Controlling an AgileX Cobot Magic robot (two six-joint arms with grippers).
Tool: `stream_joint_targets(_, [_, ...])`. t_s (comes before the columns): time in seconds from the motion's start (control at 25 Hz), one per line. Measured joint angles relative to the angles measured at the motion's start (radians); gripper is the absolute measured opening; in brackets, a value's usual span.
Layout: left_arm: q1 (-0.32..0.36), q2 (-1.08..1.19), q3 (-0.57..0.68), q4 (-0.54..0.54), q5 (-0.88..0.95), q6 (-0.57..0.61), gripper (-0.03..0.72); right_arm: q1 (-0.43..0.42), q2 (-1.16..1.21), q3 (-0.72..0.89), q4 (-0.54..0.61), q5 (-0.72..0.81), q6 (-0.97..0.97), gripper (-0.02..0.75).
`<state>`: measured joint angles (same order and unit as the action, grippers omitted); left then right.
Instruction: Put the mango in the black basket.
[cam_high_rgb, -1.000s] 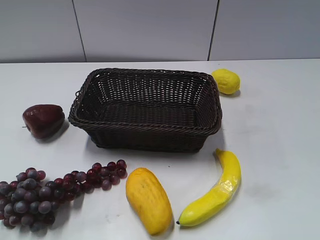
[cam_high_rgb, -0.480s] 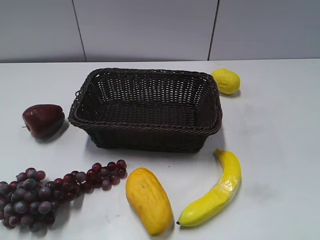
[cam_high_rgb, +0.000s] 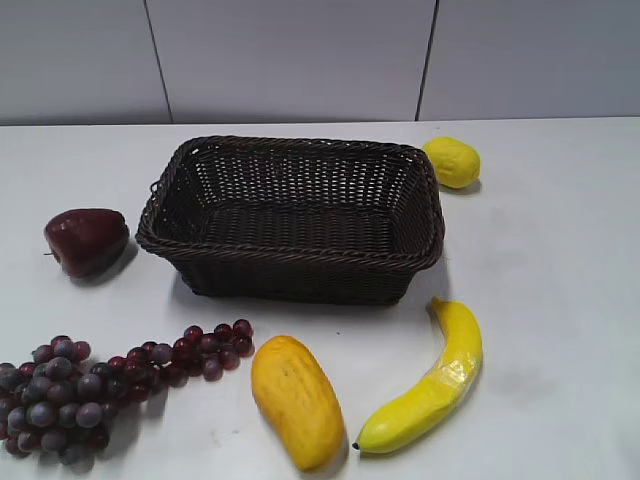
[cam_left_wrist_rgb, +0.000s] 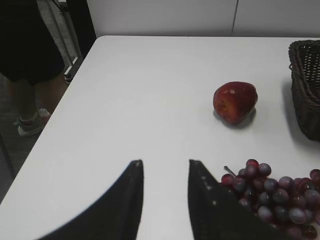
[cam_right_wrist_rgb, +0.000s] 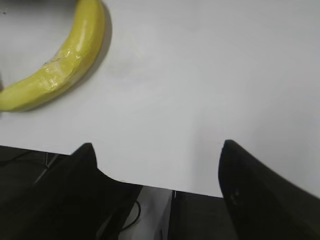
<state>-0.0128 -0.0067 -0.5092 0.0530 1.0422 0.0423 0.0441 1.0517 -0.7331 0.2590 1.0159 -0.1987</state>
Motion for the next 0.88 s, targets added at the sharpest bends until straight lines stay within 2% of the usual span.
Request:
stream_joint_targets(0.12, [0.0, 0.0, 0.0, 0.0, 0.0, 0.0, 0.24, 0.104, 0.069, -0.02, 0.003, -0.012, 0.002, 0.575])
stream_joint_targets(0.44, [0.0, 0.0, 0.0, 0.0, 0.0, 0.0, 0.24, 0.544, 0.291, -0.092, -0.059, -0.131, 0.263, 0.575])
stream_joint_targets(0.56, [0.0, 0.0, 0.0, 0.0, 0.0, 0.0, 0.24, 0.679, 0.397, -0.133, -0.062, -0.185, 0.345, 0.575])
stream_joint_targets(0.72, [0.0, 0.0, 0.0, 0.0, 0.0, 0.0, 0.24, 0.811, 0.557, -0.225, -0.062, -0.224, 0.406, 0.575])
stream_joint_targets(0.88, [0.0, 0.0, 0.0, 0.0, 0.0, 0.0, 0.24, 0.868, 0.711, -0.342, -0.061, -0.227, 0.426, 0.575])
